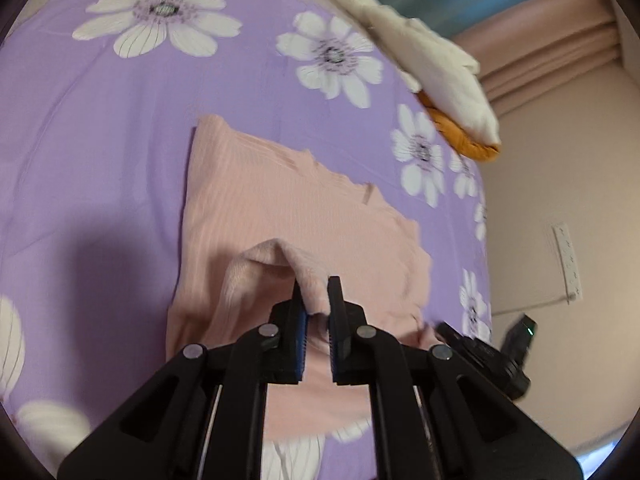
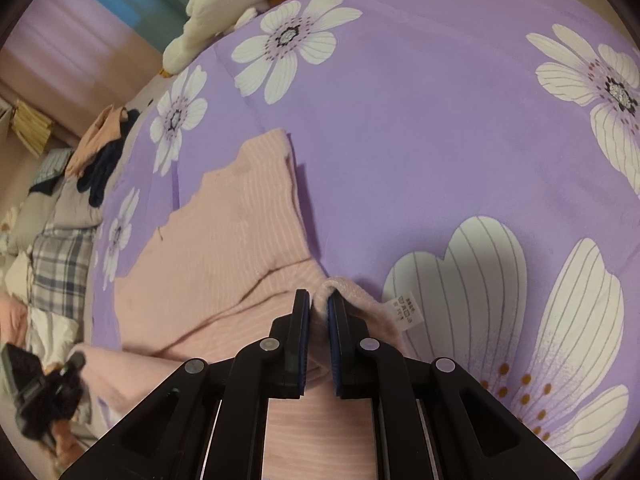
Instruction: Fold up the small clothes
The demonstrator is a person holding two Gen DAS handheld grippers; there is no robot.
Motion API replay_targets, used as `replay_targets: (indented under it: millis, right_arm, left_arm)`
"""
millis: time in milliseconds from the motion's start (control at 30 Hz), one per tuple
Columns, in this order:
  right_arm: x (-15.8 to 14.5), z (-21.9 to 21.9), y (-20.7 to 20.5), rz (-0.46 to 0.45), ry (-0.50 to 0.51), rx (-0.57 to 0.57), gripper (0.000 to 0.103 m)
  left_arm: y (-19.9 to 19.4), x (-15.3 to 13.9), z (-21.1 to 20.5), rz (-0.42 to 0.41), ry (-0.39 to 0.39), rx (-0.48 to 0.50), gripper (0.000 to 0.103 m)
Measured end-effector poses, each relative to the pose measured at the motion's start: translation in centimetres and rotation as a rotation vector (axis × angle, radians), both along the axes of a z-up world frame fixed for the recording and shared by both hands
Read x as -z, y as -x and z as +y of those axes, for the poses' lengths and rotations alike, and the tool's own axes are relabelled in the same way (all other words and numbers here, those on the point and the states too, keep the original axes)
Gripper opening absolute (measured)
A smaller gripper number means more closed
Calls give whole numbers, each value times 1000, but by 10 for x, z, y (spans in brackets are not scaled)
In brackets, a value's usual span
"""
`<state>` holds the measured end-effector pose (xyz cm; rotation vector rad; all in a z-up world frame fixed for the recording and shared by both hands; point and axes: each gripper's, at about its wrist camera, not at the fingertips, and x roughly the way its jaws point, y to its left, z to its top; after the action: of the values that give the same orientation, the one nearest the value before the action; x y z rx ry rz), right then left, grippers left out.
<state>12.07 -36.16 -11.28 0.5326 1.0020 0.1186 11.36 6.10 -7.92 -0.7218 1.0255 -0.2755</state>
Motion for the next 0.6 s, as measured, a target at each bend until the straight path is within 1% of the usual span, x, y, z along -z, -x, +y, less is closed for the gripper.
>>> replay_targets:
  millis: [67,133,233,267,333,467,500,533,567,600]
  right_arm:
    - [0,-4,-3,-2,-4,16,9]
    - [1,-8,-7,-2,-7,35,9]
    - [5,-16,-13,0,-44,66,9]
    - [7,-19,-15,2,-62,71,9]
    - [7,-21,-15,-2,-76,76,9]
    - [-2,-27,-12,-47,-87,90,10]
    - [-5,-28,-10,-56,-66,108,14]
    - [-10,-31,-8,-69,-33,131,20]
    - [-13,-33,-6,-80,-16,144,24]
    - [-16,-36,-4,-93,-10,153,30]
  left_arm:
    - [-19,14,3,30,1,-16,8]
    - [-34,27,5,56,-16,-25,8]
    - [-54,51,6,120,-27,-32,9]
    - [-57,54,5,129,-23,-32,9]
    - [-59,57,6,122,-12,-35,12]
    - [-56,55,8,111,-8,-28,11]
    - [-55,52,8,106,-13,-24,12]
    - [-53,48,8,94,-20,-19,16]
    - [-51,45,8,85,-28,-21,19]
    - [-49,41,8,75,-38,-26,25]
